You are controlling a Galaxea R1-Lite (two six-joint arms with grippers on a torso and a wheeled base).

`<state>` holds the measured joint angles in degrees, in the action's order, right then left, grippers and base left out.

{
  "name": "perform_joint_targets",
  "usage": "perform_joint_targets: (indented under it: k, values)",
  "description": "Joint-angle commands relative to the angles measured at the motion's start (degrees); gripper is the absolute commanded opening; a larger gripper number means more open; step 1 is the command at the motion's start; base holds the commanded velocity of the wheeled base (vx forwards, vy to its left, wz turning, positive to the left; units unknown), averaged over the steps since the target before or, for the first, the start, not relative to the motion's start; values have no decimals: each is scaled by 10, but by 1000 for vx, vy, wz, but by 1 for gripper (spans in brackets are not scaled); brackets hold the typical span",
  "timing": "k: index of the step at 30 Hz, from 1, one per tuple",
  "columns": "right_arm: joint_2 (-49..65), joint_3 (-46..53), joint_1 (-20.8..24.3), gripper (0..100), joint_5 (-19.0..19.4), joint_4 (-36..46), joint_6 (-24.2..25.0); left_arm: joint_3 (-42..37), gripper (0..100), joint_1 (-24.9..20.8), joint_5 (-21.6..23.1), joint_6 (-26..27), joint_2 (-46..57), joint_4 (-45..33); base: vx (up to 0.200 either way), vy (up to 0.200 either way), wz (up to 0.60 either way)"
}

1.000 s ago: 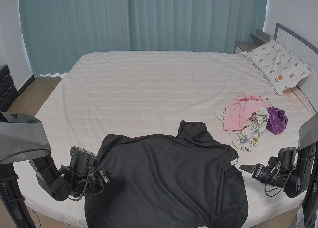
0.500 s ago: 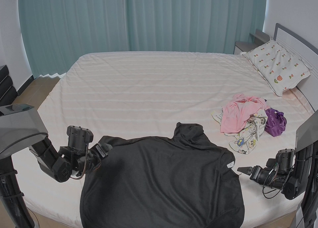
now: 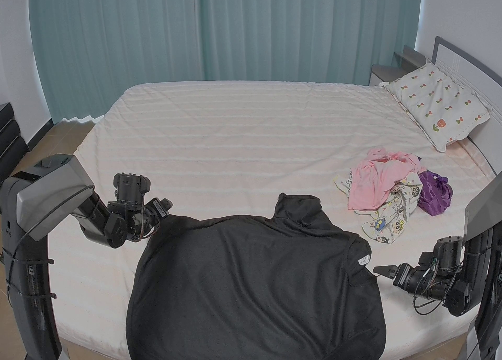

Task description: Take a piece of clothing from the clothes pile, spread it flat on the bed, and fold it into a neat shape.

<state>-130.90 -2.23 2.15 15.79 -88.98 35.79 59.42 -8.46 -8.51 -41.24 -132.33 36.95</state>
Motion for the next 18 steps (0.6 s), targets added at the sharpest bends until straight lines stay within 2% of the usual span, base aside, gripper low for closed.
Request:
perform_joint_targets:
  k: [1, 8, 9, 15, 18]
  values:
    - [-1, 5, 1, 100, 0, -5, -1, 83, 100, 6, 2, 5, -70, -42, 0, 0, 0]
    - [-2, 4, 4, 100, 0, -6, -1, 126, 100, 5, 4, 5, -94, -79, 0, 0, 0]
    - [-1, 4, 5, 100, 0, -6, 0, 127, 0, 5, 6, 5, -96, -82, 0, 0, 0]
    - [-1, 3, 8, 100, 0, -6, 0, 156, 0, 7, 10, 1, -123, -84, 0, 0, 0]
    - [4, 0, 8, 100, -1, -6, 0, 165, 0, 31, 8, -14, -120, -83, 0, 0, 0]
